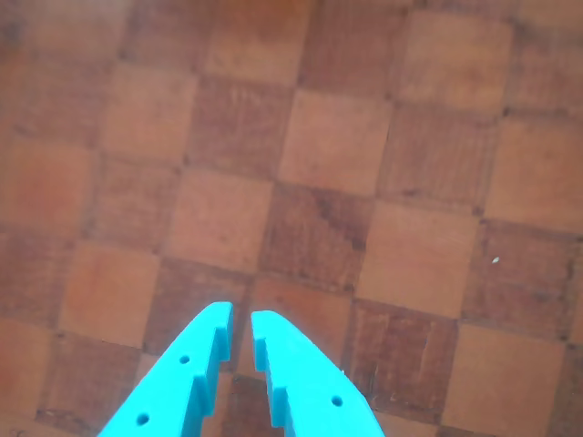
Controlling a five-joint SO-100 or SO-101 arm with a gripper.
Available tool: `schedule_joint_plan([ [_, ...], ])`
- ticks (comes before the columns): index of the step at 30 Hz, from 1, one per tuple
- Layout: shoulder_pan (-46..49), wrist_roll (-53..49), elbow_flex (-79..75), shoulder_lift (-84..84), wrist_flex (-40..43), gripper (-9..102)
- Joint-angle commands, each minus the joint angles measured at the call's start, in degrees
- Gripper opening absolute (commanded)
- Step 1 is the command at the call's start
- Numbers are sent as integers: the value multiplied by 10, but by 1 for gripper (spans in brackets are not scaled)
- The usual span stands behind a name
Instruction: Grasp a black cylinder and put it in the bin.
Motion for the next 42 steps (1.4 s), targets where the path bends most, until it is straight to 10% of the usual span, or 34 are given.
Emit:
schedule_joint_plan([
  [1,1,-4,-3,31,-6,0],
  [42,-2,-4,-3,30,-3,0],
])
